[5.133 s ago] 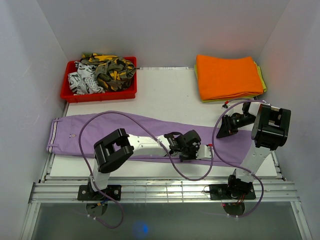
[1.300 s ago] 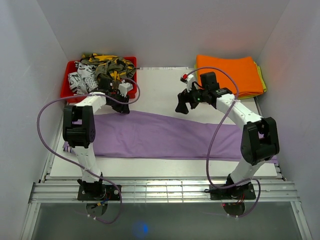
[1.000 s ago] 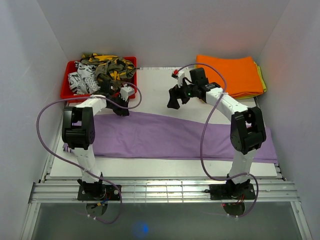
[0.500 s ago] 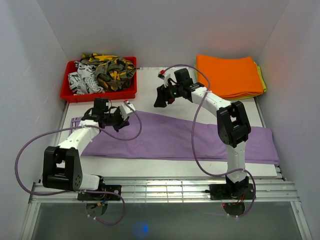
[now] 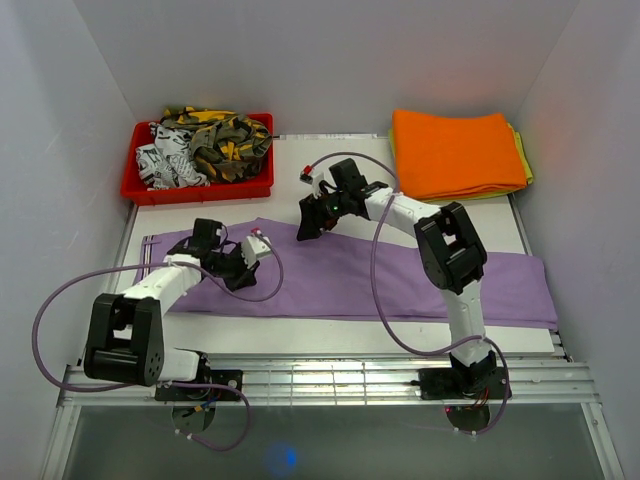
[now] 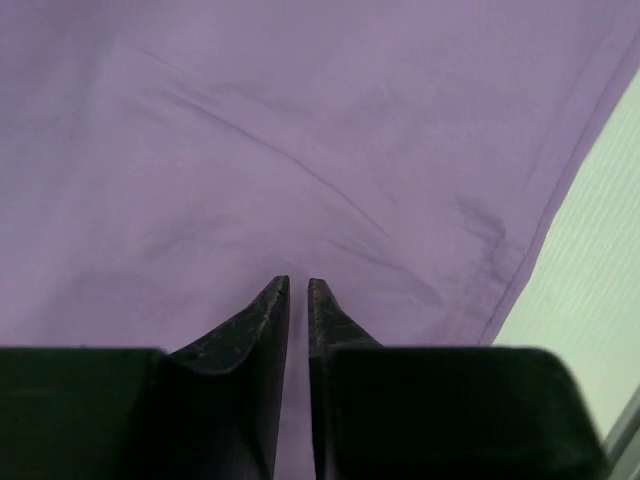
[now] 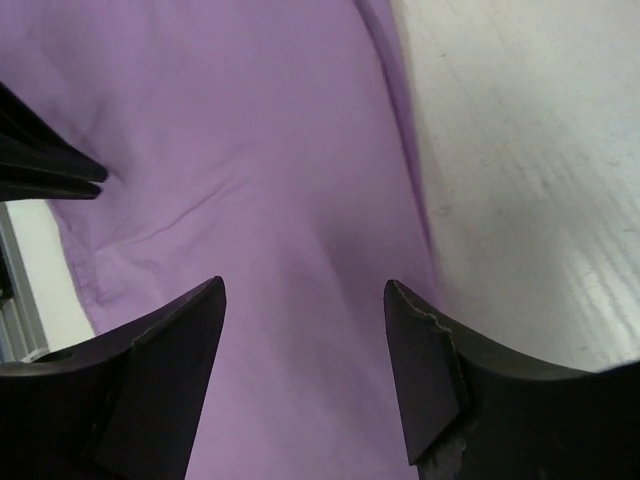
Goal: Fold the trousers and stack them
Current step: Fold the trousers
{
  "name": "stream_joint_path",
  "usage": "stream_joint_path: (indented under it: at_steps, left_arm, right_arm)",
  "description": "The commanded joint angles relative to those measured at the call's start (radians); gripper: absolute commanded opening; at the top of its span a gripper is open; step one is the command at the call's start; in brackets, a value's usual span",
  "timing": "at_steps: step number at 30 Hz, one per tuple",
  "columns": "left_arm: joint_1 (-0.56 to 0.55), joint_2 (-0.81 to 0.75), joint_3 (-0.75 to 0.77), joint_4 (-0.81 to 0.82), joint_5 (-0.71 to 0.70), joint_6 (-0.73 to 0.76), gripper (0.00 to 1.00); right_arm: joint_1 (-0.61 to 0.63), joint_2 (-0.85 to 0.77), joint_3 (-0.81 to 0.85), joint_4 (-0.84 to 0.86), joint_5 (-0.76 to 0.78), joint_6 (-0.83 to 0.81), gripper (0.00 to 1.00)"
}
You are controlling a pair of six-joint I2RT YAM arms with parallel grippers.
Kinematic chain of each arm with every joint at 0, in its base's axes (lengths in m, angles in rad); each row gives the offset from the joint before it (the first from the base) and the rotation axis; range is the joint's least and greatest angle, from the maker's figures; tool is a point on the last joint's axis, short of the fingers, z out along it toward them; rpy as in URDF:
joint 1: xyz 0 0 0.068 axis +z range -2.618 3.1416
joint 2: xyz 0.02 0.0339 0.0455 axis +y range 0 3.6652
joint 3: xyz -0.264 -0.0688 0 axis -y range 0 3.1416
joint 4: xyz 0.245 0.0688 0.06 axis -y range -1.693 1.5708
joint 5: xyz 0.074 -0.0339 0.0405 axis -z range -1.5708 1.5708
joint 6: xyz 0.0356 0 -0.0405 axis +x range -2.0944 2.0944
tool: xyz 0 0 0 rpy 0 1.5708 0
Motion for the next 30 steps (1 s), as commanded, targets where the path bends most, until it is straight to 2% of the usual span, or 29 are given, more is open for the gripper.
stream_joint_path:
  at_steps: [1,2,7,12,17,19,26,30]
  left_arm:
    - [0.009,-0.021,0.126,-0.005,0.059,-0.141,0.27]
    - [0.012,-0.012,0.149,-0.011,0.067,-0.171,0.35]
    - [0.041,0.038,0.273,0.030,0.070,-0.367,0.44]
    - [0.080,0.142,0.400,0.051,-0.014,-0.514,0.55]
    - [0.112,0.336,0.581,-0.002,-0.089,-0.634,0.58]
    - [0.123,0.386,0.615,-0.001,-0.102,-0.652,0.58]
    - [0.133,0.579,0.738,0.013,-0.066,-0.692,0.57]
    - [0.135,0.656,0.781,0.021,-0.019,-0.712,0.56]
  right_arm:
    - [-0.023,0.029,0.077,0.054,0.030,0.046,0.71]
    - [-0.026,0.040,0.098,0.060,0.042,0.049,0.75]
    - [-0.034,0.156,0.259,0.054,0.015,0.057,0.75]
    - [-0.031,0.240,0.301,0.087,-0.079,0.086,0.71]
    - [-0.011,0.266,0.281,0.106,-0.166,0.086,0.68]
    - [0.003,0.270,0.281,0.090,-0.168,0.055,0.65]
    - [0.021,0.243,0.276,0.066,-0.148,0.014,0.36]
    - [0.028,0.212,0.252,0.057,-0.140,-0.031,0.31]
